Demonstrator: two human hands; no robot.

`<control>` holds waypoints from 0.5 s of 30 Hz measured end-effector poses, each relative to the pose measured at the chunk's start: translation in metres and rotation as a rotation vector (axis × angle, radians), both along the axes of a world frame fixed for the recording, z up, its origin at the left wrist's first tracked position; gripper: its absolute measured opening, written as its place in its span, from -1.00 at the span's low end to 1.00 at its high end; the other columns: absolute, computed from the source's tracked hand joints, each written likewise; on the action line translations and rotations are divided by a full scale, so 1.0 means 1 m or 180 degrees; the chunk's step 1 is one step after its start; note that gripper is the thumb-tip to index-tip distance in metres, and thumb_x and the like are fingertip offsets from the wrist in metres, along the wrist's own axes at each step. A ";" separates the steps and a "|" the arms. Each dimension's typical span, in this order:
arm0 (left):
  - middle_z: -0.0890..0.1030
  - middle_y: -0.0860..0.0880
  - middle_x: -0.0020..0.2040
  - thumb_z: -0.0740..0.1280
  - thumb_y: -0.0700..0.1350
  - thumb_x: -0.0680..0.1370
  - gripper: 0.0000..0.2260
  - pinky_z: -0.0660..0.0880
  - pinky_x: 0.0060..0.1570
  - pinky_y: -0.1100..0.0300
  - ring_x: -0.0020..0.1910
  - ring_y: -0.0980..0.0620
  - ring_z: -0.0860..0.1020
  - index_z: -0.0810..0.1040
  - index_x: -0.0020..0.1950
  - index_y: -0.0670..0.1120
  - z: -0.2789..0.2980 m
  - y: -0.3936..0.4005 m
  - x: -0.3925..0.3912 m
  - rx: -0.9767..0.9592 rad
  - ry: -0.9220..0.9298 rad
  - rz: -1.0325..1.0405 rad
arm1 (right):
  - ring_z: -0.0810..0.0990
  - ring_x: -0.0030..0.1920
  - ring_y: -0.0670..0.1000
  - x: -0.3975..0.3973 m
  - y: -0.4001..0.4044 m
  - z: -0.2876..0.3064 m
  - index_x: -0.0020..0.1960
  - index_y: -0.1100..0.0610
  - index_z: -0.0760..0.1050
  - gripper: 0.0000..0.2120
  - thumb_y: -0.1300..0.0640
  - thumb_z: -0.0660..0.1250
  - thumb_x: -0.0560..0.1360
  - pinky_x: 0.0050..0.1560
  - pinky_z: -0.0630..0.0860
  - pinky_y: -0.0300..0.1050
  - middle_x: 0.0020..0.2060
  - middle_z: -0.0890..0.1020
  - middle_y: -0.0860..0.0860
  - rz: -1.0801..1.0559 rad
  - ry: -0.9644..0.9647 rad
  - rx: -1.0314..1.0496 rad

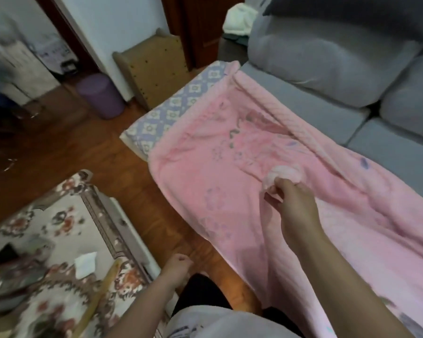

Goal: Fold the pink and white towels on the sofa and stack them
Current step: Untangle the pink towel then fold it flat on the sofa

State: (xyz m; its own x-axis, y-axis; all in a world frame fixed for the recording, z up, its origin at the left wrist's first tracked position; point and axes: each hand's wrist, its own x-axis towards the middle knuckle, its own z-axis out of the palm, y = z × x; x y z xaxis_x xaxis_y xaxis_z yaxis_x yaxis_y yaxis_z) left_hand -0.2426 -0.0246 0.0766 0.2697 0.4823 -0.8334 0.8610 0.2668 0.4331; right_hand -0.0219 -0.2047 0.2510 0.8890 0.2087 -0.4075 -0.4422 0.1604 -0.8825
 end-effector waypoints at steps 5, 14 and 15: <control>0.62 -0.35 -0.02 0.37 -0.06 0.33 -0.58 0.56 0.05 -0.22 -0.02 -0.27 0.64 0.52 0.15 -0.18 -0.034 0.154 0.054 0.0237 -0.0039 0.0031 | 0.53 -0.19 -0.01 0.045 0.113 -0.030 -0.30 0.19 0.53 -0.82 0.30 0.27 0.46 0.14 0.63 0.07 -0.19 0.54 0.08 0.0187 0.0001 -0.0177; 0.35 -0.23 0.50 0.42 -0.09 0.51 -0.25 0.39 0.39 -0.08 0.41 -0.22 0.41 0.11 0.60 -0.18 -0.162 0.455 0.193 0.0599 0.0044 -0.0269 | 0.40 -0.37 0.08 0.059 0.276 -0.204 -0.43 0.16 0.45 -0.75 0.17 0.30 0.42 -0.29 0.36 -0.05 -0.47 0.46 0.08 -0.0593 0.0993 -0.2314; 0.31 -0.22 0.53 0.47 -0.06 0.48 -0.16 0.37 0.42 -0.11 0.44 -0.22 0.38 0.05 0.61 -0.16 -0.176 0.479 0.205 0.0601 0.0079 -0.0350 | 0.39 -0.38 0.08 0.051 0.284 -0.212 -0.39 0.20 0.45 -0.74 0.18 0.30 0.46 -0.31 0.33 -0.08 -0.46 0.46 0.08 -0.0593 0.1044 -0.2491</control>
State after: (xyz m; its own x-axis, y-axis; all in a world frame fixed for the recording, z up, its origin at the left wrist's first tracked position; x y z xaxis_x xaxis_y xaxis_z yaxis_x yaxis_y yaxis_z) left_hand -0.0374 0.4541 -0.0992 0.3099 0.5992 -0.7382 0.8915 0.0868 0.4447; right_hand 0.0293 0.0797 0.0395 0.6933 -0.3760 -0.6148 -0.7205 -0.3445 -0.6019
